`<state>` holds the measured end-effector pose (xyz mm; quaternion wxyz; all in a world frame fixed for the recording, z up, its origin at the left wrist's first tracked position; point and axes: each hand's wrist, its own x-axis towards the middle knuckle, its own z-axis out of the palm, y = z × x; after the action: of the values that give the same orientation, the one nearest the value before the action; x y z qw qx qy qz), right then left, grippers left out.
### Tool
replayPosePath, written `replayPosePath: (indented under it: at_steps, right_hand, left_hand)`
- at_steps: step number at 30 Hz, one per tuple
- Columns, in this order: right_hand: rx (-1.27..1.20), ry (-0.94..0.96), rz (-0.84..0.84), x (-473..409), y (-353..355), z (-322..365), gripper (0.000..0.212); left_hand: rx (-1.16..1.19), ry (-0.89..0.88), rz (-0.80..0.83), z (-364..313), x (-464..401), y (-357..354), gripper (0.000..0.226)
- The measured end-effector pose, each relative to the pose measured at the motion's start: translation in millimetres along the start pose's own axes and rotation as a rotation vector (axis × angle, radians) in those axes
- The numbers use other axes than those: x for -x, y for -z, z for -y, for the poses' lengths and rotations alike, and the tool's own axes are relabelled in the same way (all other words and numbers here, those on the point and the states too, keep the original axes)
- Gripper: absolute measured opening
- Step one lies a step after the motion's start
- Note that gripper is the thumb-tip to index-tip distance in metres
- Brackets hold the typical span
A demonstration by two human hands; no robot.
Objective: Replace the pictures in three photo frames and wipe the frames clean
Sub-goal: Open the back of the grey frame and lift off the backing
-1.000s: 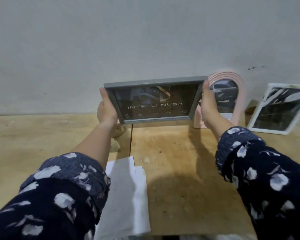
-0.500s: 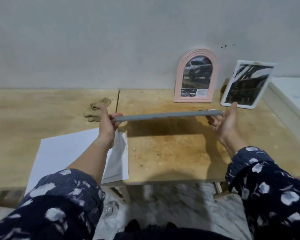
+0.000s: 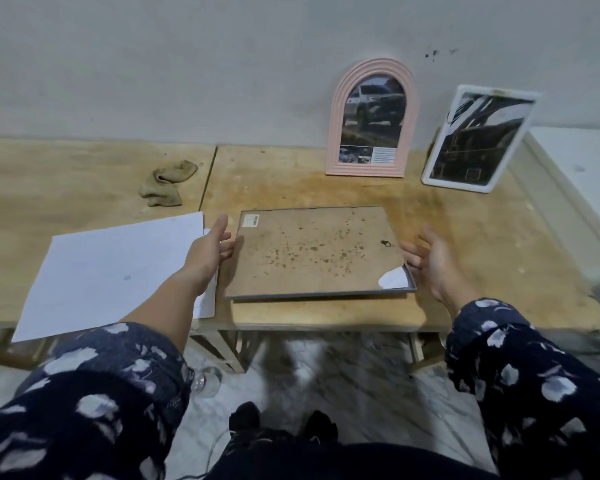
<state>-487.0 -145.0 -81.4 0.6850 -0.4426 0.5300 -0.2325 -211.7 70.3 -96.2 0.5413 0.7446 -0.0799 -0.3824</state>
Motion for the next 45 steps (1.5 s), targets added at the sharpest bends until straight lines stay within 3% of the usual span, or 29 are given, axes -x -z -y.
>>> replayPosePath:
  at_steps: [4,7,14,18,22,29,34,36,42,45]
  right_hand:
    - [0.136,-0.007,-0.038,-3.0,2.2,-8.5,0.042]
    - [0.221,0.000,-0.073,-7.5,6.3,-18.8,0.064]
    - [0.463,0.062,-0.050,-14.2,11.4,-27.6,0.060]
    - [0.557,0.042,-0.009,-11.6,20.1,-34.9,0.045]
    - [0.577,0.072,0.013,-12.2,29.6,-41.9,0.042]
    - [0.655,0.073,0.070,-24.1,41.1,-43.0,0.042]
    - [0.630,0.067,0.080,-30.5,43.4,-45.0,0.041]
    - [0.589,0.069,0.061,-30.6,44.6,-47.2,0.041]
    - [0.533,0.088,0.005,-28.3,43.5,-48.4,0.038]
    - [0.546,0.119,-0.021,-29.3,40.2,-47.0,0.035]
  left_hand:
    - [-0.085,-0.004,-0.023,11.7,1.0,-13.8,0.050]
    - [-0.166,-0.018,-0.091,20.1,-1.2,-24.0,0.053]
    - [-0.841,-0.149,-0.310,17.8,5.4,-67.5,0.061]
    - [-1.157,-0.424,-0.019,19.9,26.3,-129.5,0.065]
    - [-1.339,-0.517,0.184,26.0,36.4,-185.9,0.075]
    - [-1.498,-0.549,0.238,27.4,26.6,-219.5,0.090]
    - [-1.745,-0.650,0.245,15.8,28.0,-237.3,0.079]
    - [-1.756,-0.664,0.273,14.2,34.1,-248.2,0.069]
    - [-1.571,-0.477,0.363,21.1,37.0,-259.6,0.049]
    - [-1.455,-0.599,0.417,13.2,38.0,-255.6,0.053]
